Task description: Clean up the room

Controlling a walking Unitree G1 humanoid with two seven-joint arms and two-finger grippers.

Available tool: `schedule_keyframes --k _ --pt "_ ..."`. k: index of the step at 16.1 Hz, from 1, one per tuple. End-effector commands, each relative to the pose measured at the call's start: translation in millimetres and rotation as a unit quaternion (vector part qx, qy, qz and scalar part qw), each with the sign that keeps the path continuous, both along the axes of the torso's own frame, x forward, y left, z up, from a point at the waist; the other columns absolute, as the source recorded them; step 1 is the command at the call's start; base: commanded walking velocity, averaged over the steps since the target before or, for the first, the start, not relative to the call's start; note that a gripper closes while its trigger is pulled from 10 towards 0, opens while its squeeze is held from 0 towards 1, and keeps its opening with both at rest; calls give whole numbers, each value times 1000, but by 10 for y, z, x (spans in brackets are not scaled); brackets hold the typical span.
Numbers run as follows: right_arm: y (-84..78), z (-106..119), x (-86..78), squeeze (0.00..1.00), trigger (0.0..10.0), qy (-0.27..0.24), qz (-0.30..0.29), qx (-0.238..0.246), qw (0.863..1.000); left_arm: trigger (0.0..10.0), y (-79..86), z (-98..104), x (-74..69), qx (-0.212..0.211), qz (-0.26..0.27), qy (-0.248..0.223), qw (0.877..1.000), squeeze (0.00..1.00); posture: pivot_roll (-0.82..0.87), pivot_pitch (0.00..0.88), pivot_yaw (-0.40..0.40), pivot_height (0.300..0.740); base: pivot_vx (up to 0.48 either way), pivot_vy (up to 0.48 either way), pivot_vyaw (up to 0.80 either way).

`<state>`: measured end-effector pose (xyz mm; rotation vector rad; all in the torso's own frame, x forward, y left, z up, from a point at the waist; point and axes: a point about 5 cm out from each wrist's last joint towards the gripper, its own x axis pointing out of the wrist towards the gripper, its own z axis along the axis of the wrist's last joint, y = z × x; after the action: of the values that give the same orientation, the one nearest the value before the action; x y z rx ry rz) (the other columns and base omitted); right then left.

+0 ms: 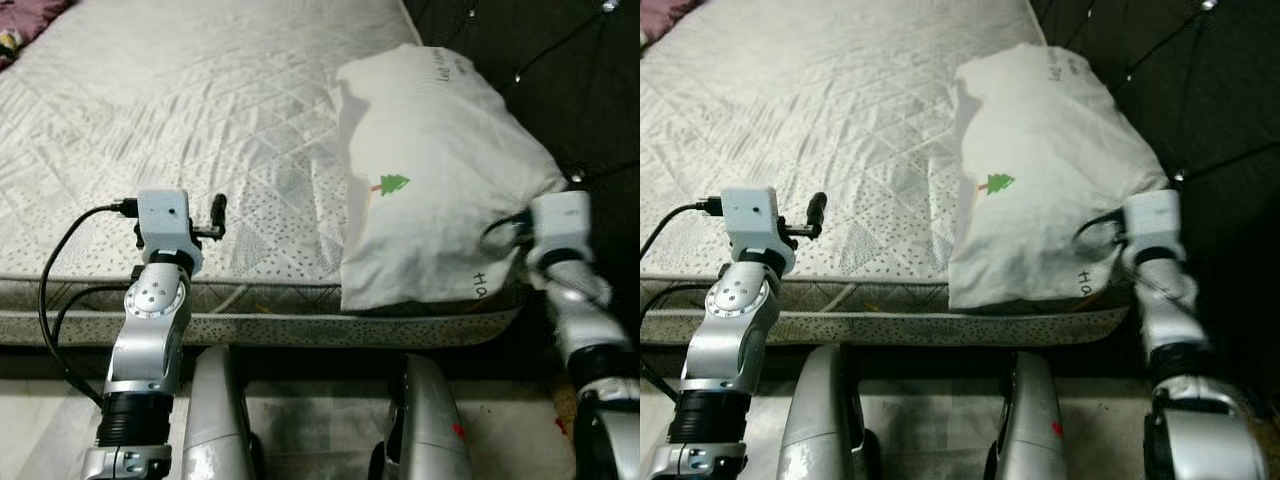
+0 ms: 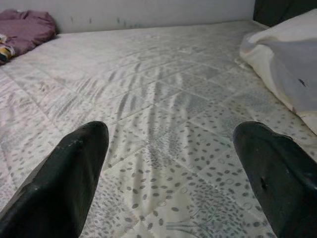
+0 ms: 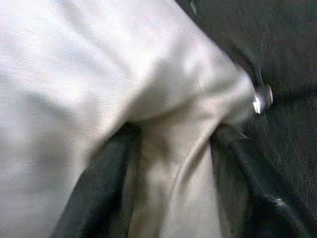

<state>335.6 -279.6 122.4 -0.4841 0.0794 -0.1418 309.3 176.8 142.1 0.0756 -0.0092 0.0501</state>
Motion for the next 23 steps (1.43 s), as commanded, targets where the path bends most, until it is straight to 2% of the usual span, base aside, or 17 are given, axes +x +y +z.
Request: schedule_keyframes --k 1,3,5,7,8,9,10,11,14,18,19,23 --pt "186 51 7 1000 10000 -21 43 -26 999 10000 -7 -20 -29 -2 5 3 1000 0 -28 0 -15 516 0 0 0" --pt "280 16 -140 1000 10000 -42 56 -31 997 10000 -29 -40 -62 -8 3 6 1000 0 -53 1 -11 516 0 0 0" --pt "291 -6 -307 1000 10000 -74 34 -2 997 10000 -35 -123 -142 -7 7 16 1000 0 -48 3 -8 516 0 0 0" --pt "341 -42 -491 1000 10000 -101 -3 68 993 10000 -8 -165 -279 -32 9 17 999 0 -22 1 -15 516 0 0 0" --pt "427 -87 -548 1000 10000 -99 -14 127 987 10000 16 -163 -337 -34 12 10 999 0 -20 2 -17 516 0 0 0" --pt "481 -103 -574 1000 10000 -99 -10 143 985 10000 32 -175 -364 -31 15 8 999 0 -21 0 -18 516 0 0 0" --pt "668 -139 -620 1000 10000 -94 12 185 978 10000 71 -235 -409 -25 32 17 999 0 -18 0 -14 516 0 0 0" --pt "814 -142 -609 1000 10000 -89 37 204 974 10000 60 -256 -396 -35 37 22 998 0 -14 0 -12 516 0 0 0" --pt "1136 -13 -591 1000 10000 -87 96 261 957 10000 -5 -218 -376 -34 14 20 999 0 -17 18 -10 516 0 0 0" --pt "1283 81 -611 1000 10000 -83 143 294 941 10000 -19 -218 -372 -32 -1 20 999 0 -13 28 -2 516 0 0 0" --pt "1291 101 -599 0 10000 -84 148 283 944 10000 -41 -231 -374 -29 -5 23 999 0 -13 32 -2 531 0 0 0" --pt "1273 114 -579 0 10000 -75 144 282 946 10000 -77 -237 -375 -28 -13 26 999 0 -20 50 1 570 0 0 0"
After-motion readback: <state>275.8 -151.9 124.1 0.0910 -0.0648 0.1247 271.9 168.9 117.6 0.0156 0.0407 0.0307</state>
